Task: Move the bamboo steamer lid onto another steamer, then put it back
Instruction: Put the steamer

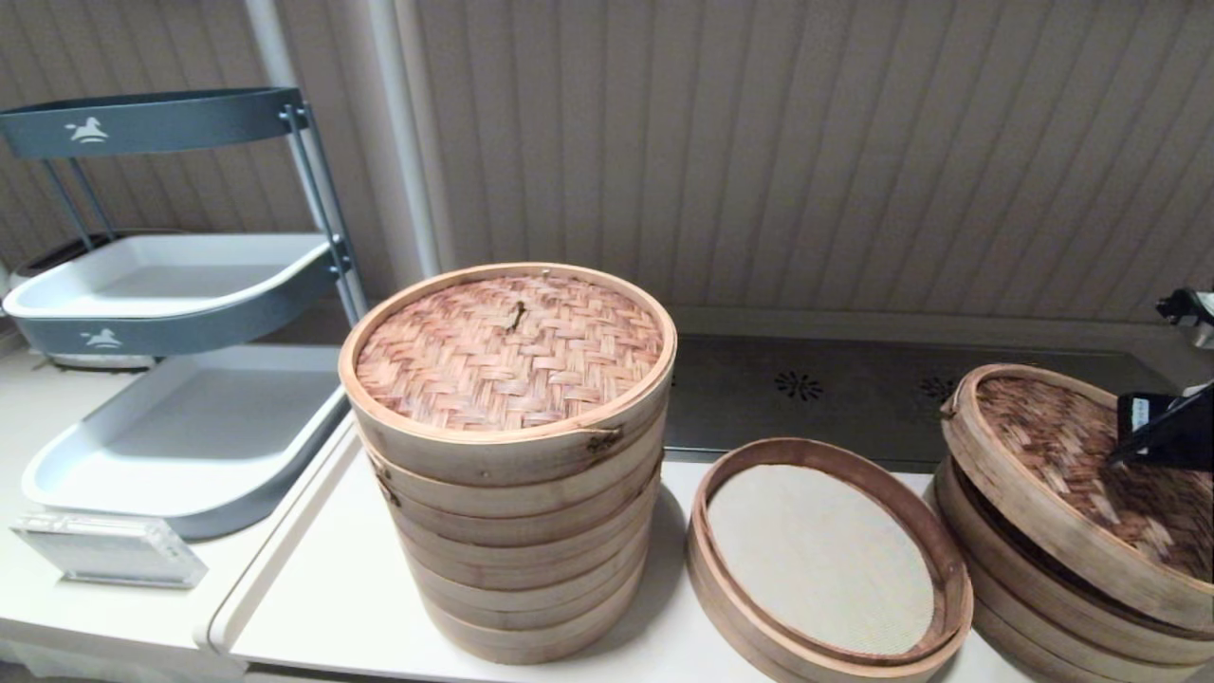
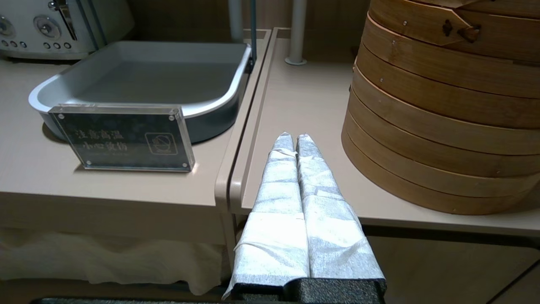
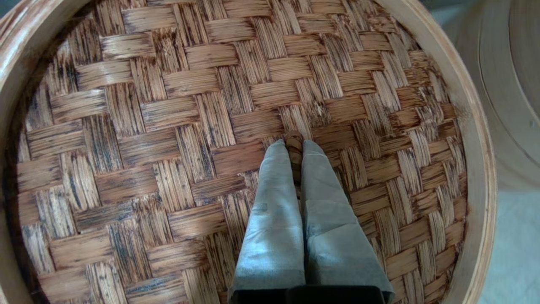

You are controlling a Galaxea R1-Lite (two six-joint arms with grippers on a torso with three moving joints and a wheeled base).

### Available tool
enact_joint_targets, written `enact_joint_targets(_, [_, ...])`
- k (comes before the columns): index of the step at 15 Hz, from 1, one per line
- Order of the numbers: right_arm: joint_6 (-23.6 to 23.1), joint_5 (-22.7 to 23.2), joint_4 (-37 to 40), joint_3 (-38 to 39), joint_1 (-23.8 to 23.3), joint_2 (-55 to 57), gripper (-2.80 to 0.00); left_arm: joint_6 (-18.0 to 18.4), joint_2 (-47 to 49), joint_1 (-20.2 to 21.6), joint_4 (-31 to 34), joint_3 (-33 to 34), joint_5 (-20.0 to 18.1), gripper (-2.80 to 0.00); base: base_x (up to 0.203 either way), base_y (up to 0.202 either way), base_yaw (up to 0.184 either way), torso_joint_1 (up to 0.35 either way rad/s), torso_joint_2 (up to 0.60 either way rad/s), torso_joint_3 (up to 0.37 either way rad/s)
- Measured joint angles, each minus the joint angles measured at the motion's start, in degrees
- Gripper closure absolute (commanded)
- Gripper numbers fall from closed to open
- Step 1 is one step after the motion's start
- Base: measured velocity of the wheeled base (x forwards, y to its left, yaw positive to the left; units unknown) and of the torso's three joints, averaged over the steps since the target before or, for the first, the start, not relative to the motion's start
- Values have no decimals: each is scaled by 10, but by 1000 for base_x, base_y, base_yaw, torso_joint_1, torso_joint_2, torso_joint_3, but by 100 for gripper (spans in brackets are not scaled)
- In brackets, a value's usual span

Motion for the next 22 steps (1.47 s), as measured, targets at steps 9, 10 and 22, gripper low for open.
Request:
enact_joint_targets(9, [-9, -1, -25, 0, -28, 38, 0, 0, 0, 0, 0, 0, 0, 0, 0, 0, 0, 0, 0, 0])
enact_joint_targets(10, [-15, -1, -41, 3, -34, 42, 0, 0, 0, 0, 0, 0, 0, 0, 0, 0, 0, 0, 0, 0])
enact_joint_targets(22, [-29, -1, -62, 26, -54, 62, 0, 0, 0, 0, 0, 0, 0, 0, 0, 0, 0, 0, 0, 0])
